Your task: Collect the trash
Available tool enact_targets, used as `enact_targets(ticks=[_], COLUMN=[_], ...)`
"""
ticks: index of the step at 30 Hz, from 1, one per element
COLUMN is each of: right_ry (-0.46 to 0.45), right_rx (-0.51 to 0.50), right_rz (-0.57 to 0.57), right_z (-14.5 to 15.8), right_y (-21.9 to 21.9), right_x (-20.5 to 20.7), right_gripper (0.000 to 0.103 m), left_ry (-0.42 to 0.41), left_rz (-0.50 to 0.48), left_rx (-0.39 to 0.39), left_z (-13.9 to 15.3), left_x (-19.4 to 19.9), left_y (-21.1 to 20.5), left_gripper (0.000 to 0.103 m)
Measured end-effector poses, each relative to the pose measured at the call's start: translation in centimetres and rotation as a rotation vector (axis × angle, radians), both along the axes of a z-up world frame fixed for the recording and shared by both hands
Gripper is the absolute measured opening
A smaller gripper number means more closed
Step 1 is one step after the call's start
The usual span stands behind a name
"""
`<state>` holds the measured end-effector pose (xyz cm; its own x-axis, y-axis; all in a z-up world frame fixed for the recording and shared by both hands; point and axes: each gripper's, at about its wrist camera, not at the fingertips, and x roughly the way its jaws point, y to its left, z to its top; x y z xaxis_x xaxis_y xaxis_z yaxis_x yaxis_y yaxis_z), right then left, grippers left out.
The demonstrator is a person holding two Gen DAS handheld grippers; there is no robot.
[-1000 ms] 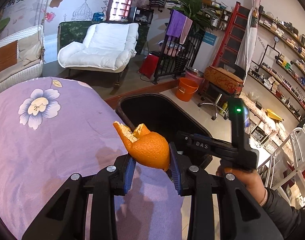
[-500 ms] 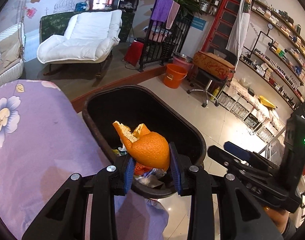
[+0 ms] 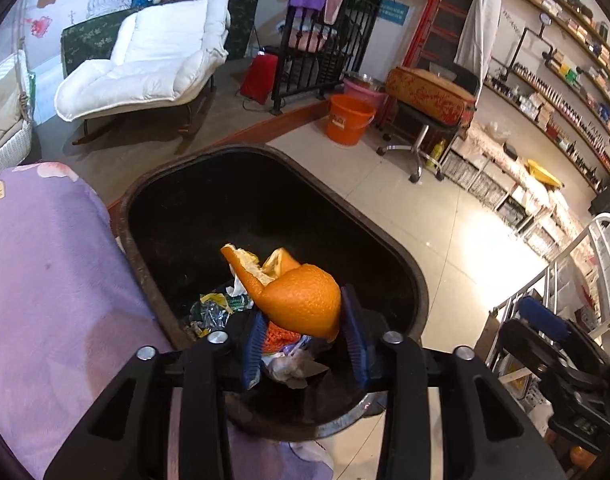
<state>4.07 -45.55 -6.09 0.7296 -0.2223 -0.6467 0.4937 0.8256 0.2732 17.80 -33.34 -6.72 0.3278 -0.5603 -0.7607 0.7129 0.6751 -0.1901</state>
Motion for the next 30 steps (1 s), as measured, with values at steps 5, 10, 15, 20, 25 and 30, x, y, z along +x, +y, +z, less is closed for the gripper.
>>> enact_targets(ticks=[5,10,15,20,25,30], right_ry=[0.005,0.003,-0.015,-0.051,-0.094,-0.137], right_rx=[-0.002,-0.015,-0.038,-0.068,-0.110,-0.134], right_rz=[-0.024,-0.047,-0.048,-0.025,0.020,0.079], right_z=[-0.2,-0.1,0.5,1.6,3.1,4.4], right_y=[-0.3,-0.5,0.0,1.4,3.9,6.4], right_x=[-0.6,-0.9,-0.9,-0.6,-0.1,0.3], right_gripper=[0.080,0.084,0.088,0.094,0.097,0.098], left_ry=[-0.029,-0.062,-0.131,-0.236,-0.293,-0.329], left_rz=[0.002,0.014,0.046,0.086,0.159,0.260], left_rx=[-0.008,-0.009,-0.048,-0.060,-0.073,-0.075], left_z=[0.2,1.1,3.1,5.2,6.6,7.5], left_x=[0.1,-0.8,-2.3,-4.4,-5.7,-6.5], left_y=[0.1,1.2,3.2,6.1,9.5,13.0], left_gripper=[0.079,0.083,0.090,0.097,0.098,0.098])
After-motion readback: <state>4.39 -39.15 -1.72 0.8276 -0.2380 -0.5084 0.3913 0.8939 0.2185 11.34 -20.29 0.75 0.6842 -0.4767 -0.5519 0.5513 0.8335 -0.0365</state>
